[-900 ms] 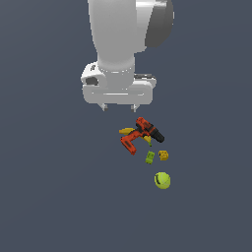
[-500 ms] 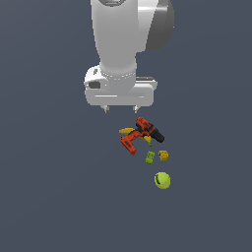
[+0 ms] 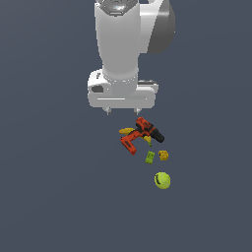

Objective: Pick up a designated object from a clutter of objects.

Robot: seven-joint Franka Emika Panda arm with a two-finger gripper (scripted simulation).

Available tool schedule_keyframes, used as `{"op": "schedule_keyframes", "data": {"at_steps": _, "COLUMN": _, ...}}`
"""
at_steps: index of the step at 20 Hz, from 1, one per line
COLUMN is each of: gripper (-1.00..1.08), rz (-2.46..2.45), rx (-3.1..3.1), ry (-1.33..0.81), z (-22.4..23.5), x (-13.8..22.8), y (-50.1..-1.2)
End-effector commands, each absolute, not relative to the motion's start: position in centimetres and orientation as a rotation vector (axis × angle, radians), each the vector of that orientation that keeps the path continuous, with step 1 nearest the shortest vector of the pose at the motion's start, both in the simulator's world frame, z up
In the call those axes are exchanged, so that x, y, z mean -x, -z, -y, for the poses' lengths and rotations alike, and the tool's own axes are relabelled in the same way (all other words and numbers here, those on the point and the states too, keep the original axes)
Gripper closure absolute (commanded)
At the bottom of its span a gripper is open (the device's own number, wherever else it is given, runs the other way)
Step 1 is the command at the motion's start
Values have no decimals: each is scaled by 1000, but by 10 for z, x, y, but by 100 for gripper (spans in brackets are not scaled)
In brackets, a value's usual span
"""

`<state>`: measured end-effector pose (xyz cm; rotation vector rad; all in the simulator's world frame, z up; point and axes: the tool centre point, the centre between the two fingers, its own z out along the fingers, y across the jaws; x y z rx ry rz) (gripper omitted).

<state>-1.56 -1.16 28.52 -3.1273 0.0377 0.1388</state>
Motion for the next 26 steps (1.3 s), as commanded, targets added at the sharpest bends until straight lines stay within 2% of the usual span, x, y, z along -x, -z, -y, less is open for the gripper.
{"op": "schedule_keyframes", "data": {"at_steps": 1, "gripper": -92, "rz": -51, "rx": 3126, "ry": -137, "z": 7, "x": 13, "y": -279}}
{"op": "schedule_keyframes", "data": {"at_steps": 9, "gripper": -92, "rz": -156, "rx": 3121, "ry": -112, "z": -20, "x": -6, "y": -236}}
{"op": "schedule_keyframes", "data": {"at_steps": 17, "gripper": -92, "rz": -341, "rx": 3109, "ry": -69, "z": -67, "x": -25, "y": -161}}
{"op": "schedule_keyframes", "data": {"at_steps": 26, "gripper": -92, "rz": -514, "rx": 3095, "ry": -21, "z": -107, "x": -28, "y": -90}}
